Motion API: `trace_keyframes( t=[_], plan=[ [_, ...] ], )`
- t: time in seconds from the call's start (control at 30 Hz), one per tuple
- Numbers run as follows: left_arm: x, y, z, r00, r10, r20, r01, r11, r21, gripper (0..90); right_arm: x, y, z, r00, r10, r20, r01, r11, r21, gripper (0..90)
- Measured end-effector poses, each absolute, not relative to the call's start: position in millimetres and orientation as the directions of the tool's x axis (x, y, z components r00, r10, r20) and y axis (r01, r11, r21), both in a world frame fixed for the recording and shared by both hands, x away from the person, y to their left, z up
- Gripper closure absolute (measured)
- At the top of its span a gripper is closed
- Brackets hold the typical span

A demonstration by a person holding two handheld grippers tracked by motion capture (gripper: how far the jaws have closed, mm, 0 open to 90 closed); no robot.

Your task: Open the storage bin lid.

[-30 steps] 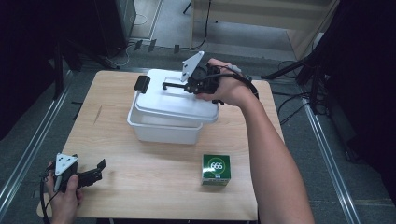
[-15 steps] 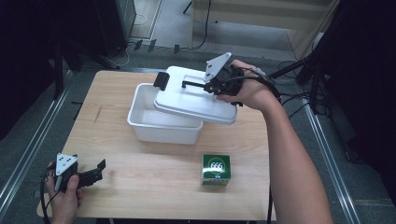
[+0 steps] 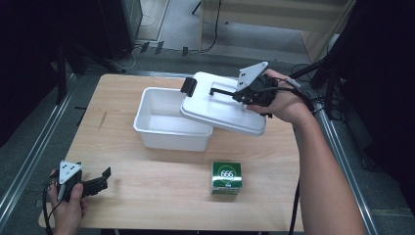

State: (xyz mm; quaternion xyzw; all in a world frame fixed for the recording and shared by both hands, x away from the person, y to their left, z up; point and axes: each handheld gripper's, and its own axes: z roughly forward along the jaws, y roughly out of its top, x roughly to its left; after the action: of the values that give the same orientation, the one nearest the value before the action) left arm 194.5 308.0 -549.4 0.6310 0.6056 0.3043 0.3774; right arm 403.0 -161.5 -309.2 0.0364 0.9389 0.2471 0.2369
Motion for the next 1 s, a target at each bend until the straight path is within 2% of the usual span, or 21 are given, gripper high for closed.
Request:
trace_keyframes(
  t=[1.0],
  plan=[
    [194,306,-550,0.080,0.995,-0.060,0.539,0.007,0.842,0.2,396,-243,-331,-0.860,0.321,-0.398,0.086,0.859,0.505,85.5]
  ],
)
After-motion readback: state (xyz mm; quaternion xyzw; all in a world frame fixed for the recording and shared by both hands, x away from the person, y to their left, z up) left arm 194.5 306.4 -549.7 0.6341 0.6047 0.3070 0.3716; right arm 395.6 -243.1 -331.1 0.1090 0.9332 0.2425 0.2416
